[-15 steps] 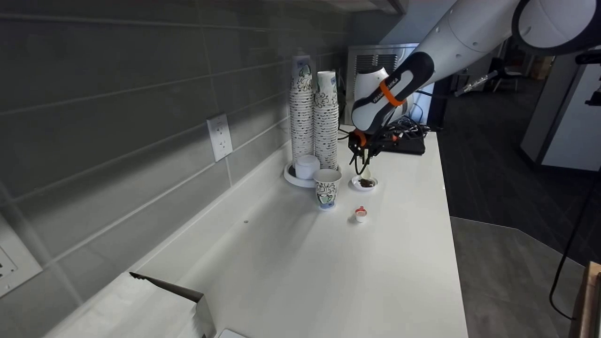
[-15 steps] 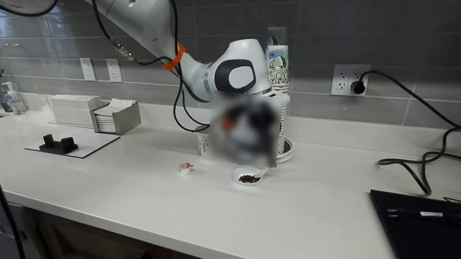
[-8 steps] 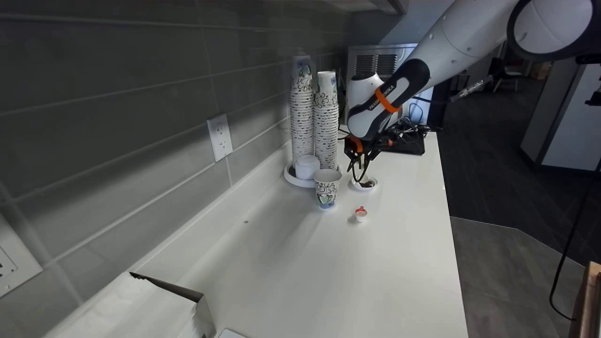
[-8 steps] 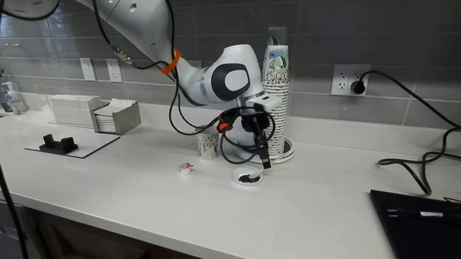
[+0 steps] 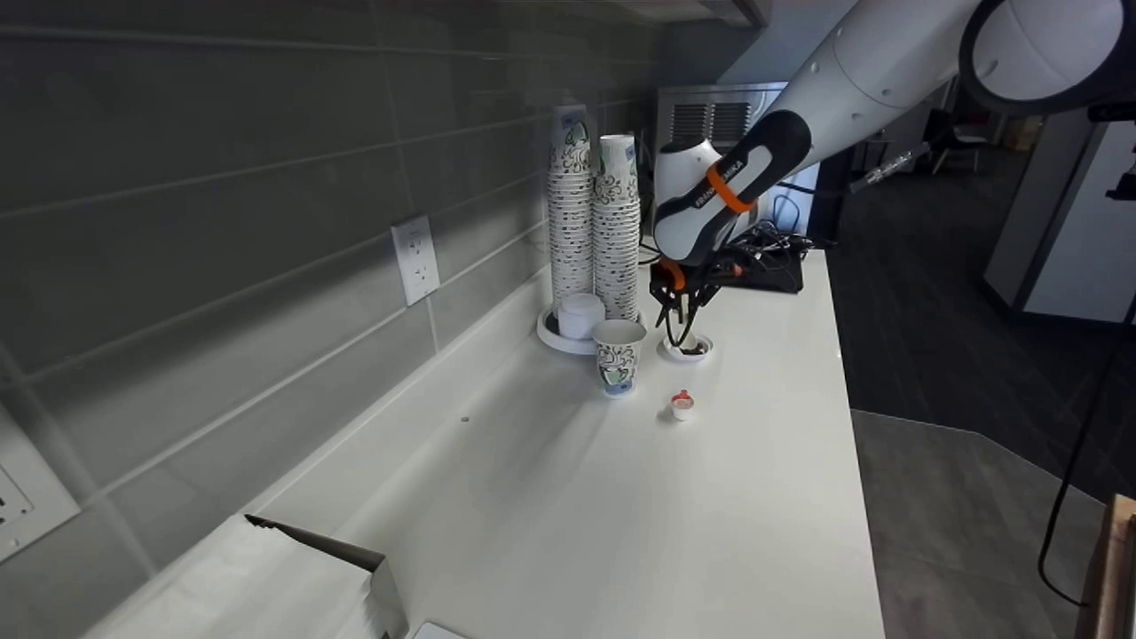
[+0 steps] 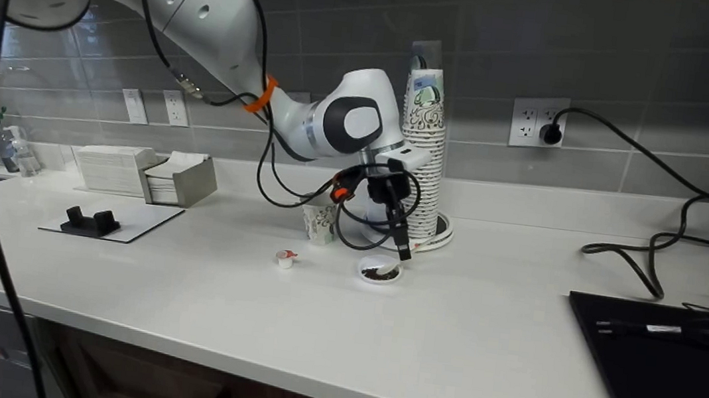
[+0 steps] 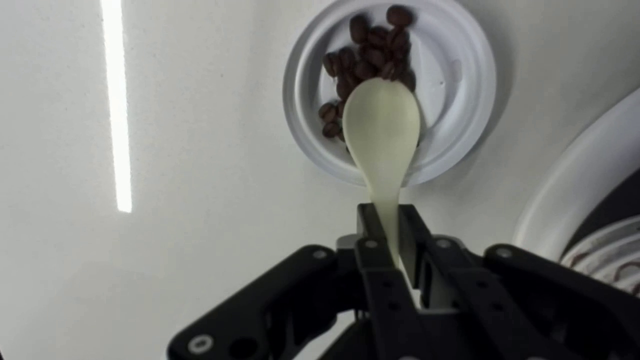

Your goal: Use the spoon to scoop up the contents in the lid and put them inside the cup

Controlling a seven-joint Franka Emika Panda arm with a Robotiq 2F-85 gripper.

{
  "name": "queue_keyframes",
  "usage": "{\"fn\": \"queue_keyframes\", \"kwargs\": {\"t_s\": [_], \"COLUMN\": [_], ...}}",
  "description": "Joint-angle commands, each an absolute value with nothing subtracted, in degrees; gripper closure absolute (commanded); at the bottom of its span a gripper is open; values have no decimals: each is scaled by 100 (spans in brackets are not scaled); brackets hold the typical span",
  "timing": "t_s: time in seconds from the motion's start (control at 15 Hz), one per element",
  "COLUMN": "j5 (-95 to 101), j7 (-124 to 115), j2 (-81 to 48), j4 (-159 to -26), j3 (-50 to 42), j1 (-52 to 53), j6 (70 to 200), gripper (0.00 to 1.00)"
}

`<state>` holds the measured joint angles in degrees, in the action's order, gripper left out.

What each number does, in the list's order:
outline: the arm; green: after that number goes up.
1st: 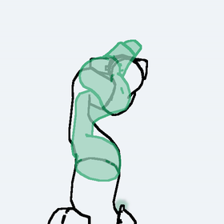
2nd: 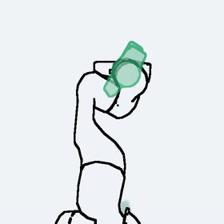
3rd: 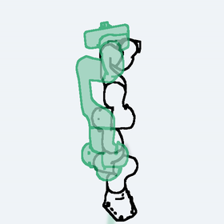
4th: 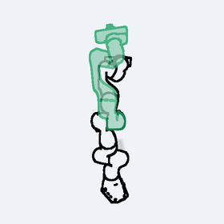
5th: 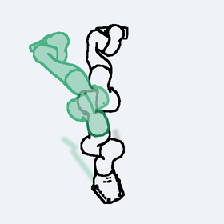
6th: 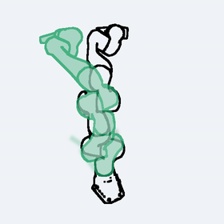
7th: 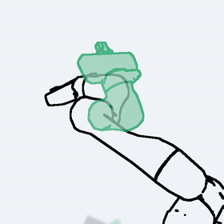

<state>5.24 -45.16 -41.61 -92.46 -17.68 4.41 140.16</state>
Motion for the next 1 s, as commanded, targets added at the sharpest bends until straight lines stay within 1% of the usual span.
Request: {"fn": "queue_keyframes", "kwargs": {"t_s": [0.0, 0.53, 0.93], "j5": [615, 1143, 1268], "j7": [-4432, -4694, -4394], "j2": [-4140, -4173, -4154], "j4": [-9260, -9364, -9444], "j3": [-1662, -1937, -1747], "j1": [424, 761, 821], "j6": [13848, 14400, 14212], "gripper": [97, 97, 97]}}
